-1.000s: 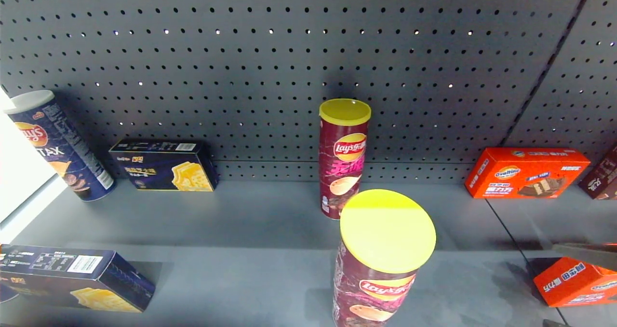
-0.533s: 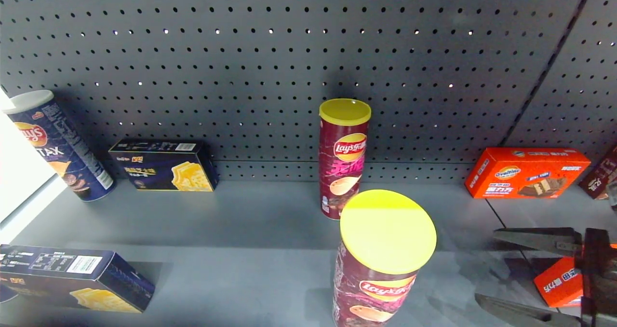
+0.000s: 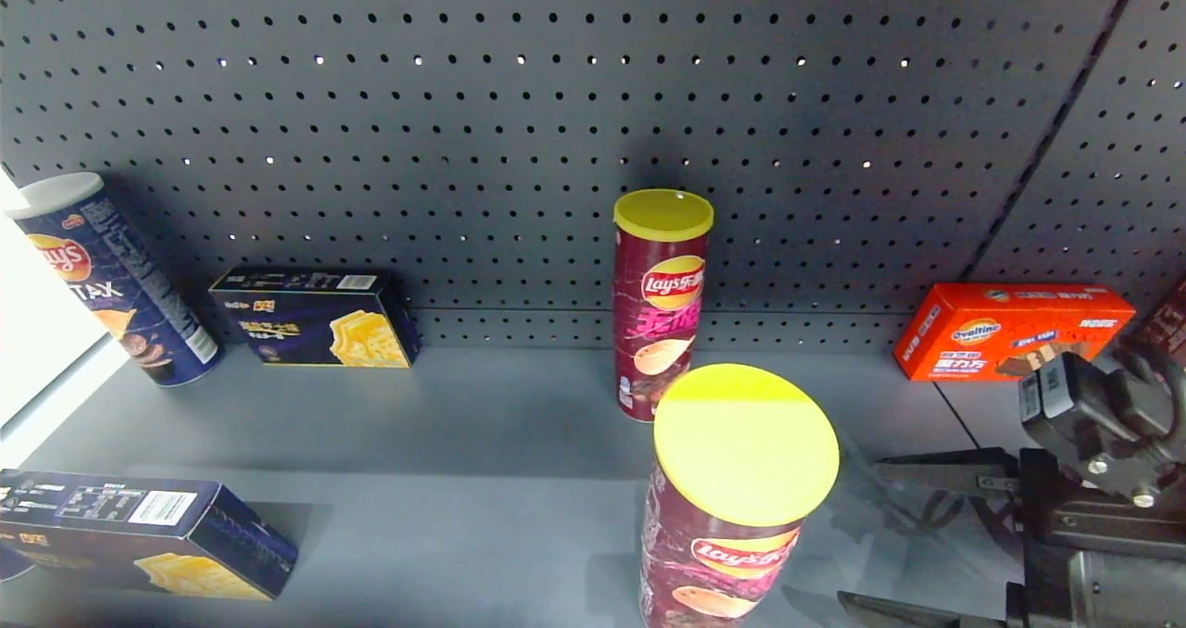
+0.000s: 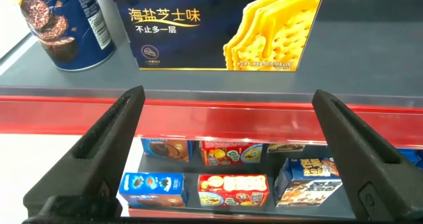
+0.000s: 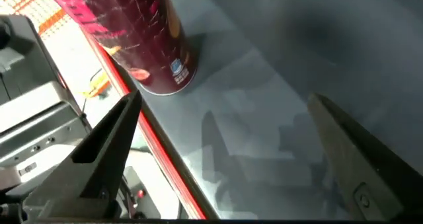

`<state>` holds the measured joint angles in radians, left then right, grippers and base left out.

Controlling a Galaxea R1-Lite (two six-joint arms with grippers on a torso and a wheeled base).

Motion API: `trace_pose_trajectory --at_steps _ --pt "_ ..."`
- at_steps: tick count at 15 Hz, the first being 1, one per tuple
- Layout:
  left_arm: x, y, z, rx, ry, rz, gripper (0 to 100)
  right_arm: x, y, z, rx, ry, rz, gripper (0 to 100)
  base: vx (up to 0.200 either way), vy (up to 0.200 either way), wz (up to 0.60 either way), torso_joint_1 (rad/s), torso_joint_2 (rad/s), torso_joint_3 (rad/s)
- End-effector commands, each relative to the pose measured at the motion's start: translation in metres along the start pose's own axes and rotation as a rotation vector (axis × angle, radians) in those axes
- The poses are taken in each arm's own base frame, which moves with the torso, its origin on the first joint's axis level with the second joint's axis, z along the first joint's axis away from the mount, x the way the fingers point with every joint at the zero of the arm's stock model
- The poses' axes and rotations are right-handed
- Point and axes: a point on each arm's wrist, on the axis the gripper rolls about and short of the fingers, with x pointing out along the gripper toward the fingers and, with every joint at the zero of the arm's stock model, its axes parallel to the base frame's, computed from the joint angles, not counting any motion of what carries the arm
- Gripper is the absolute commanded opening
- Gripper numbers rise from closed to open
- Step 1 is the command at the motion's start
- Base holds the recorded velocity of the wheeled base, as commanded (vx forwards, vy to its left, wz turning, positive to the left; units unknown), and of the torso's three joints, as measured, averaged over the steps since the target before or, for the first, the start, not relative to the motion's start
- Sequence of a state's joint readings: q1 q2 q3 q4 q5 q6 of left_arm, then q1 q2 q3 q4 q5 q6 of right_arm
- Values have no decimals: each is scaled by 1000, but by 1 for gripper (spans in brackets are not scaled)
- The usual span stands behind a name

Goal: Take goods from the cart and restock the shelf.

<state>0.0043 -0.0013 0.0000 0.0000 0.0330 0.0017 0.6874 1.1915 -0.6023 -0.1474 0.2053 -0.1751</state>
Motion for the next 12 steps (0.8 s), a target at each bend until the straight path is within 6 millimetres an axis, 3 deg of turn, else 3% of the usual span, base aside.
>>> trace_pose_trajectory --at_steps 1,12 --pt "0 0 0 0 1 1 100 14 -1 -3 0 47 17 100 0 0 0 0 0 0" --pt "0 0 0 -2 1 1 100 44 -8 4 -14 91 26 100 0 0 0 0 0 0"
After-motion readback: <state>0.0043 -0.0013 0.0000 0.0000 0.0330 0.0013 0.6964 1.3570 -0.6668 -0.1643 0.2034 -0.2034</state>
